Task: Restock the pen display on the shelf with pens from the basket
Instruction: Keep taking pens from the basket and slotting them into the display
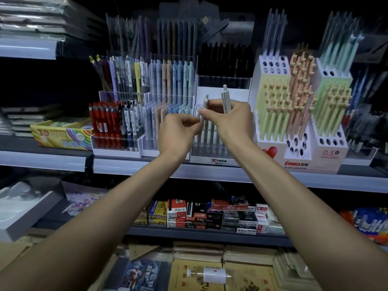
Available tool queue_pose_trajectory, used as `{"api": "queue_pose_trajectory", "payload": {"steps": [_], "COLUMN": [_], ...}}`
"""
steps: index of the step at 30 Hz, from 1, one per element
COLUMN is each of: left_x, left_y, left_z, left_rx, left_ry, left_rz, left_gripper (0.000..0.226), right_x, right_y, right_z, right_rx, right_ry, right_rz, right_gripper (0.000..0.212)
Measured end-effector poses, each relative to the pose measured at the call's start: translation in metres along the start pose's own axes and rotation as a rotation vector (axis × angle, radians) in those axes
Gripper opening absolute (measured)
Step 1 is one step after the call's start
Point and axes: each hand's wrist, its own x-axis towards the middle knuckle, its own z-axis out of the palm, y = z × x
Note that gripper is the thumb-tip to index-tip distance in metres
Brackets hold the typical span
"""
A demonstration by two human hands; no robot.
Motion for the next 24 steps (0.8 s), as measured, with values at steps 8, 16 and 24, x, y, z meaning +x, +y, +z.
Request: {"api": "queue_pose_trajectory", "payload": {"steps": [8,16,24], "left_x": [0.007,0.008,-0.002], "left_y": [-0.02,-0.024,-0.035], "left_z": [0.011,0.016,0.024], "left_rx": [0.107,0.188,0.208], "left_ry": [0.027,0.047,0.055], "left_rz": [0.014,-0.068,-0.158], "left_gripper": [0.009,0.006,0.008], "right_x": [0.013,0.017,0.015], "right_y": [0.023,0.032,0.053], "right_z": [0.009,0.016,0.025], "right_rx": [0.0,-0.039,-0.123], "right_ry": [-0.007,0.0,0.069], "right_rz": [0.032,0.101,0.156], "right_gripper": [0.015,0.014,0.018]}}
